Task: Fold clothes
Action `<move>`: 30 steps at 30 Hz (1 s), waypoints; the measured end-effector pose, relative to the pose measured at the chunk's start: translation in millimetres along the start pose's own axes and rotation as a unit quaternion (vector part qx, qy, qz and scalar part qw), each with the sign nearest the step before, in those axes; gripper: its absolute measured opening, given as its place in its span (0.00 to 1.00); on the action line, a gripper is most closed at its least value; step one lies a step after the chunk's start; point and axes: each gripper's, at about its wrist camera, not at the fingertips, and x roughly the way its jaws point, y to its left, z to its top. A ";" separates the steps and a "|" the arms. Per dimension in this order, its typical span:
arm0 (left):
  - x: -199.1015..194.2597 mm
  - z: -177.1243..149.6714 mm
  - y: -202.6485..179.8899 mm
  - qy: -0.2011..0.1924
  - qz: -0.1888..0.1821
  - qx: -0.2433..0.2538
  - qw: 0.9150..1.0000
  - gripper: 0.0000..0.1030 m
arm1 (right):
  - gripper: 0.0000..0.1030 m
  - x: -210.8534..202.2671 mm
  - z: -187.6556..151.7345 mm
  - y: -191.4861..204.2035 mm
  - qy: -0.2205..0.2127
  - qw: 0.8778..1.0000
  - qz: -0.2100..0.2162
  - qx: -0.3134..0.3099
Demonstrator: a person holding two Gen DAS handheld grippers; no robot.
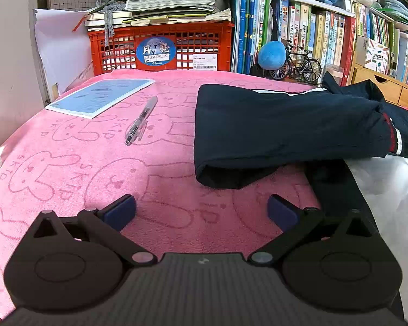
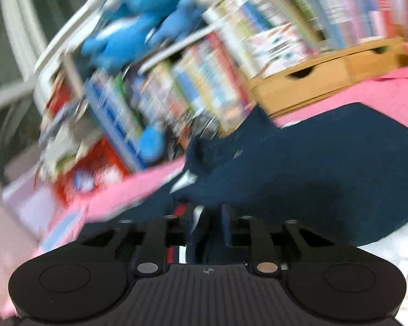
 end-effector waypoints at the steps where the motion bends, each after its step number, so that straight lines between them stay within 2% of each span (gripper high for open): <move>1: 0.0 0.0 0.1 0.000 0.000 0.000 1.000 1.00 | 0.52 3.5 -4.2 4.4 0.017 1.000 0.009 -0.018; 2: 0.0 0.0 0.2 0.000 0.000 0.000 1.000 1.00 | 0.55 7.1 -8.4 9.2 0.032 0.999 0.016 -0.038; 5: 0.3 0.2 1.1 0.000 -0.001 0.001 1.000 1.00 | 0.55 22.5 -20.5 34.6 0.050 0.991 -0.008 -0.122; 6: 0.3 0.2 1.0 0.000 -0.001 0.001 1.000 1.00 | 0.55 28.7 -22.9 39.1 0.053 0.990 -0.020 -0.133; 8: 0.4 0.0 0.5 0.000 -0.001 0.000 1.000 1.00 | 0.21 37.4 -22.6 40.2 0.069 0.991 -0.016 -0.115; 11: 0.4 -0.1 -0.4 -0.001 0.000 -0.001 1.000 1.00 | 0.18 27.8 -18.0 39.2 0.053 0.993 -0.009 -0.105; 16: -4.1 1.2 2.9 -0.005 -0.002 -0.021 1.000 1.00 | 0.17 1.2 3.1 31.7 0.003 0.991 -0.029 -0.132; 19: -22.5 8.1 -3.3 -0.032 -0.043 -0.034 0.998 1.00 | 0.17 -8.0 19.7 21.4 -0.013 0.989 -0.047 -0.140; 21: -36.5 15.8 -17.0 -0.064 -0.079 -0.017 0.995 1.00 | 0.17 -10.1 27.5 13.6 -0.016 0.989 -0.053 -0.140; 24: -34.5 26.4 -51.9 -0.083 -0.090 0.050 0.991 1.00 | 0.17 -11.4 30.9 4.6 -0.016 0.989 -0.057 -0.133; 26: -18.8 32.5 -70.3 -0.073 -0.072 0.082 0.991 1.00 | 0.17 -13.3 31.2 1.9 -0.019 0.989 -0.060 -0.135; 30: 16.7 39.4 -82.6 -0.033 -0.042 0.083 0.995 1.00 | 0.17 -19.0 36.4 -7.2 -0.029 0.986 -0.082 -0.146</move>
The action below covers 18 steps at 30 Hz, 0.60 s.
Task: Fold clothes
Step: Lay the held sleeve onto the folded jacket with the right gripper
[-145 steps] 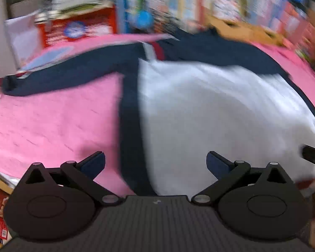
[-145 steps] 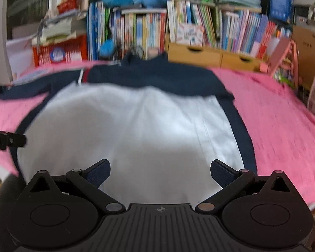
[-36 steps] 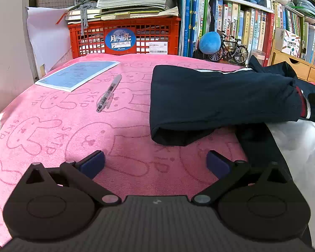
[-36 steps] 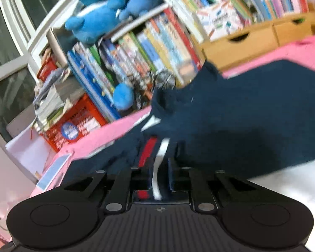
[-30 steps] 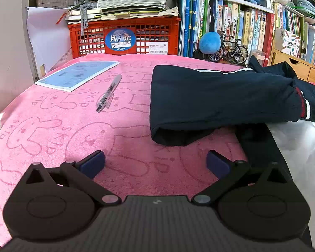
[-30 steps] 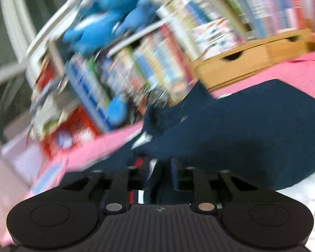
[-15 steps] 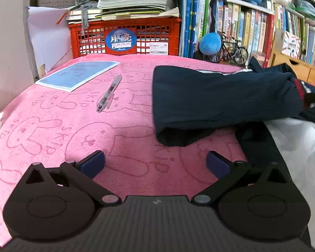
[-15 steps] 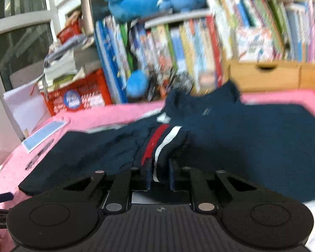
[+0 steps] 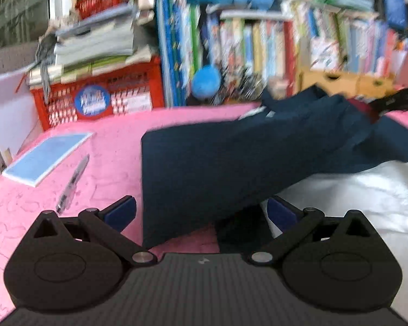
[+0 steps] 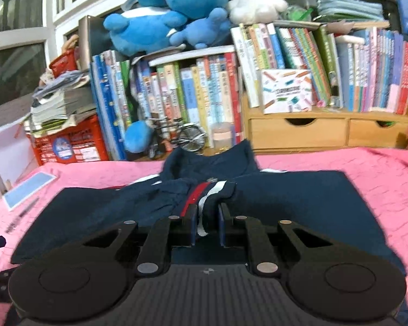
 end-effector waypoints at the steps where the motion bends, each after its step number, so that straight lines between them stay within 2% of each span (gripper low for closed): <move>1: 6.0 0.4 -0.2 0.008 0.006 -0.003 1.000 1.00 | 0.15 -0.1 1.8 -4.5 -0.002 1.000 -0.011 -0.004; 2: 8.9 0.1 -0.8 0.014 0.012 -0.005 1.000 1.00 | 0.10 0.2 4.4 -9.7 -0.005 1.000 -0.030 -0.008; 3: 11.1 0.0 -1.4 0.017 0.015 -0.005 1.000 1.00 | 0.10 0.5 7.1 -15.2 -0.009 0.999 -0.048 -0.012; 6: 10.0 -4.6 -0.7 0.019 0.014 -0.002 1.000 1.00 | 0.10 1.7 18.3 -41.7 -0.010 0.998 -0.063 0.009; 7: 11.8 -5.2 -0.8 0.021 0.016 -0.002 1.000 1.00 | 0.10 2.5 20.1 -49.8 -0.004 0.998 -0.056 0.018; 9: 16.5 -6.0 -1.5 0.026 0.022 -0.002 0.999 1.00 | 0.15 6.8 16.2 -62.2 0.025 0.999 -0.017 0.041; 10: 18.9 -6.4 -1.8 0.028 0.025 -0.003 0.999 1.00 | 0.21 9.2 13.7 -67.4 0.039 0.998 0.002 0.051; 14: 22.1 -8.1 3.0 0.037 0.017 -0.024 0.999 1.00 | 0.54 26.9 -18.3 -50.9 0.083 0.996 0.029 0.025; 15: 22.0 -8.3 4.6 0.038 0.015 -0.028 0.999 1.00 | 0.57 33.3 -22.8 -44.7 0.089 0.995 0.035 0.024; 17: 22.7 -8.2 8.5 0.042 0.008 -0.040 0.998 1.00 | 0.80 46.8 -28.3 -35.3 0.092 0.994 0.042 0.036; 18: 23.2 -8.3 10.6 0.044 0.006 -0.047 0.998 1.00 | 0.81 53.8 -29.5 -31.8 0.091 0.994 0.043 0.047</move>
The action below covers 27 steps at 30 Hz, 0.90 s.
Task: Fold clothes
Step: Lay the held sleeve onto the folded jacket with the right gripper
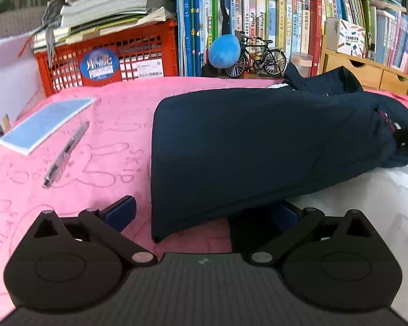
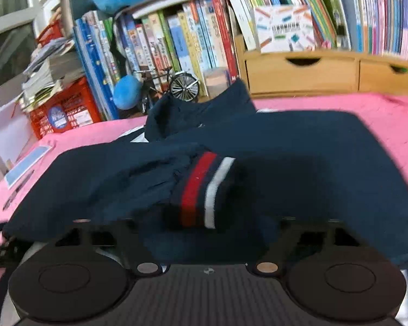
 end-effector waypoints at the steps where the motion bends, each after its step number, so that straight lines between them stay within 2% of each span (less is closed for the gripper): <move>1: -0.6 -0.2 2.1 -0.001 0.002 -0.007 1.000 1.00 | 0.78 7.1 -0.1 2.5 -0.002 1.000 0.002 0.012; 2: -1.6 -0.5 4.3 -0.003 0.006 -0.014 1.000 1.00 | 0.59 11.8 1.2 1.7 -0.004 0.999 0.012 0.034; 3: -2.9 -0.6 5.8 -0.007 0.008 -0.018 1.000 1.00 | 0.44 13.3 2.9 0.5 -0.006 0.998 0.029 0.054; 4: -4.2 -0.7 7.0 -0.012 0.010 -0.021 1.000 1.00 | 0.21 13.1 5.7 -0.3 -0.006 0.997 0.038 0.069; 5: -3.9 0.1 7.0 -0.012 0.011 -0.021 1.000 1.00 | 0.10 10.2 8.9 0.2 -0.007 0.996 0.044 0.078; 8: -1.5 3.3 4.9 -0.012 0.011 -0.015 1.000 1.00 | 0.10 -7.9 20.6 1.0 -0.039 0.997 0.027 0.065; 12: -3.5 8.9 -2.3 -0.028 -0.009 -0.011 1.000 1.00 | 0.10 -35.9 40.9 -12.1 -0.084 0.994 0.019 0.069; 16: -2.3 16.3 -10.9 -0.035 -0.013 -0.008 0.999 1.00 | 0.10 -57.3 53.9 -37.6 -0.110 0.991 -0.024 0.071; 21: 10.0 17.9 -23.6 -0.023 0.011 0.017 1.000 1.00 | 0.10 -70.7 54.1 -75.3 -0.115 0.987 -0.088 0.069; 24: 18.7 13.3 -28.0 -0.008 0.014 0.024 1.000 1.00 | 0.10 -66.5 47.1 -95.2 -0.099 0.987 -0.099 0.075; 27: 18.3 13.1 -29.3 -0.011 0.024 0.029 0.999 1.00 | 0.10 -54.9 38.1 -109.2 -0.082 0.988 -0.108 0.078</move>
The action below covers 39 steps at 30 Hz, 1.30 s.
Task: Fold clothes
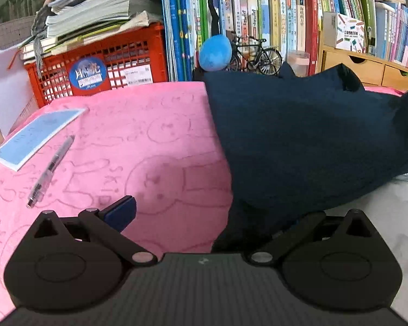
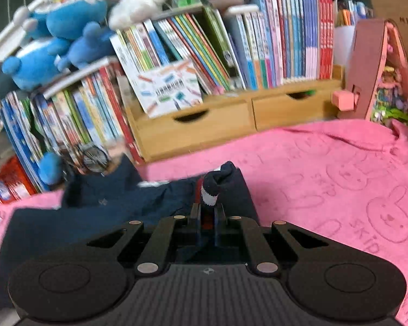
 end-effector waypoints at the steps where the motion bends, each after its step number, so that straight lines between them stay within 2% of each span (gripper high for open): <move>1: -0.7 -0.3 1.3 -0.002 0.006 0.000 1.000 1.00 | 0.10 4.2 -3.1 -4.0 0.006 1.000 -0.003 0.000; 5: -2.8 -1.8 11.7 -0.009 0.034 -0.005 0.999 1.00 | 0.12 13.2 -19.4 -6.7 0.026 1.000 0.012 0.000; 7: -0.5 -1.9 20.6 -0.003 0.037 -0.013 0.999 1.00 | 0.13 14.0 -25.2 -0.8 0.033 0.999 0.015 -0.026; 10: 5.7 -0.6 31.1 0.018 0.015 -0.035 0.999 1.00 | 0.14 15.9 -32.5 8.3 0.041 0.997 0.014 -0.065; 13: -0.4 -1.8 30.0 0.026 0.018 -0.022 0.999 1.00 | 0.18 14.4 -31.8 11.2 0.048 0.996 0.013 -0.075; 15: -12.2 -6.2 32.3 0.030 0.013 -0.008 0.999 1.00 | 0.34 5.9 -30.4 10.2 0.052 0.995 0.009 -0.087; 17: -26.5 -11.1 38.3 0.030 -0.003 0.004 1.000 1.00 | 0.84 -6.8 -29.7 8.8 0.052 0.993 -0.002 -0.106; 18: -35.3 -13.9 44.1 0.027 -0.020 0.008 0.999 1.00 | 0.92 -15.0 -30.4 10.0 0.041 0.992 -0.015 -0.120; 19: -42.3 -14.3 52.1 0.023 -0.039 0.003 0.999 1.00 | 0.96 -23.3 -31.1 11.5 0.029 0.990 -0.028 -0.135; 21: -53.4 -10.9 69.2 0.015 -0.068 -0.020 0.997 1.00 | 0.96 -39.3 -31.7 18.4 -0.004 0.984 -0.045 -0.170; 24: -60.1 14.8 79.5 -0.022 -0.078 -0.069 0.994 1.00 | 0.96 -53.5 -26.8 37.0 -0.050 0.982 -0.015 -0.182; 27: -56.6 43.8 46.0 -0.065 -0.093 -0.067 0.991 1.00 | 0.96 -45.1 -25.4 78.3 -0.060 0.978 0.054 -0.190; 28: -51.6 51.2 31.1 -0.073 -0.093 -0.059 0.991 1.00 | 0.96 -36.3 -28.3 95.4 -0.051 0.975 0.065 -0.205; 31: -20.3 59.7 -13.0 -0.043 -0.090 -0.024 0.995 1.00 | 0.96 -11.1 -42.7 138.0 -0.020 0.962 0.076 -0.260; 34: 10.1 49.2 -25.9 -0.001 -0.082 -0.017 0.996 1.00 | 0.97 2.6 -60.8 162.6 0.006 0.949 0.082 -0.305; 37: 32.2 35.0 -27.7 0.032 -0.079 -0.014 0.996 1.00 | 1.00 8.7 -72.2 164.1 0.031 0.945 0.101 -0.310; 39: 31.2 30.4 -30.0 0.029 -0.077 -0.001 0.997 1.00 | 1.00 12.2 -70.9 148.9 0.039 0.952 0.092 -0.290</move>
